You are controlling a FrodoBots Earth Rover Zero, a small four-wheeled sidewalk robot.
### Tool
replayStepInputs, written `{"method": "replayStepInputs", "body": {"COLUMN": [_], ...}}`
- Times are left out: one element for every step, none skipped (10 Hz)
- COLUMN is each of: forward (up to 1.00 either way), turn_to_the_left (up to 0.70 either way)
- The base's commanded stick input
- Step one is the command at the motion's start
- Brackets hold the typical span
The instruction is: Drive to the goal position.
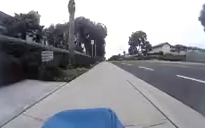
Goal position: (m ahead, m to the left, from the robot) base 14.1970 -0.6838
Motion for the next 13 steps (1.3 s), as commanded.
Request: {"method": "replayStepInputs", "body": {"forward": [1.00, 1.00, 1.00, 1.00, 1.00, 1.00, 1.00, 1.00, 1.00, 1.00, 1.00, 1.00, 1.00], "turn_to_the_left": [0.00, 0.00, 0.00, 0.00, 0.00, 0.17, 0.00, 0.00, 0.00, 0.00, 0.00, 0.00, 0.00]}}
